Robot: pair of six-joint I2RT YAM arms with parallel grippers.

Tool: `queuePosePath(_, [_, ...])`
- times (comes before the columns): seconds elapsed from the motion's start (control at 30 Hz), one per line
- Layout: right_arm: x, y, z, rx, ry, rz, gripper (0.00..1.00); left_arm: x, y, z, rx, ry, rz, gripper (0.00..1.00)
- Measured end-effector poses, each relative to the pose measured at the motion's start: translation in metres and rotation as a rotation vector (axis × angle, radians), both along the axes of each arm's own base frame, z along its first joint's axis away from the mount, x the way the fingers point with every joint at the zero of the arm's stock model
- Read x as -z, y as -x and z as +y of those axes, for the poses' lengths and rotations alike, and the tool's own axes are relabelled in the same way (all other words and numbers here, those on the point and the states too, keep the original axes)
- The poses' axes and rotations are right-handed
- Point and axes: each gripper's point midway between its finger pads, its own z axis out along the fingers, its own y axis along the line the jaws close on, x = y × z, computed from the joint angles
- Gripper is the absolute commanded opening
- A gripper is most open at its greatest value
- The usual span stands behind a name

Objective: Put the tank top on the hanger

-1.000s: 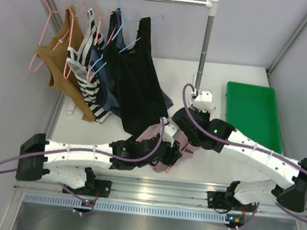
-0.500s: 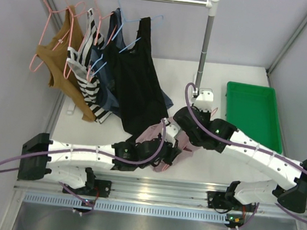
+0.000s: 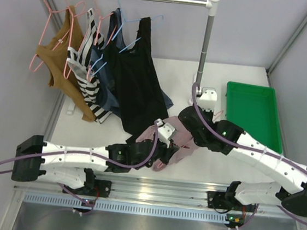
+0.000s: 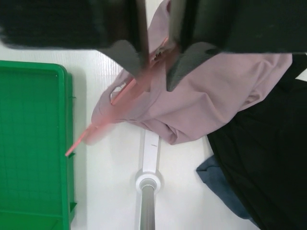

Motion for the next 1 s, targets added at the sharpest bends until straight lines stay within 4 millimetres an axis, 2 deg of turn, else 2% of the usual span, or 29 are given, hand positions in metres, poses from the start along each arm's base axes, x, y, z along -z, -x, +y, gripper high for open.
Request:
queuePosePath(0.07, [-0.004,0.001,0.001,-0.015,-0.019,-0.005,0.34,0.000,-0.001,0.003,-0.002,-0.001,-0.016,0.00])
queuePosePath(0.1, [-0.007,0.002,0.001,-0.023,-0.028,-0.009,0.44,0.002,-0.002,0.004,-0.003,-0.003,-0.022,0.00])
queuePosePath(0.2, [-0.014,0.003,0.002,-0.047,-0.050,-0.023,0.58,0.007,-0.003,0.008,-0.011,-0.013,-0.028,0.00])
queuePosePath(0.4, [-0.024,0.008,0.002,-0.093,-0.079,-0.035,0.78,0.011,-0.006,0.019,-0.041,-0.017,-0.045,0.00])
queuePosePath(0.8, [-0.043,0.024,-0.005,-0.180,-0.169,-0.062,0.90,-0.004,-0.015,0.037,-0.111,0.070,-0.102,0.00])
queuePosePath(0.9, [-0.052,0.028,-0.008,-0.204,-0.191,-0.072,0.92,-0.012,-0.018,0.040,-0.129,0.085,-0.120,0.00])
queuePosePath(1.0, [-0.070,0.032,-0.009,-0.226,-0.226,-0.092,0.92,-0.021,-0.021,0.045,-0.150,0.106,-0.136,0.00])
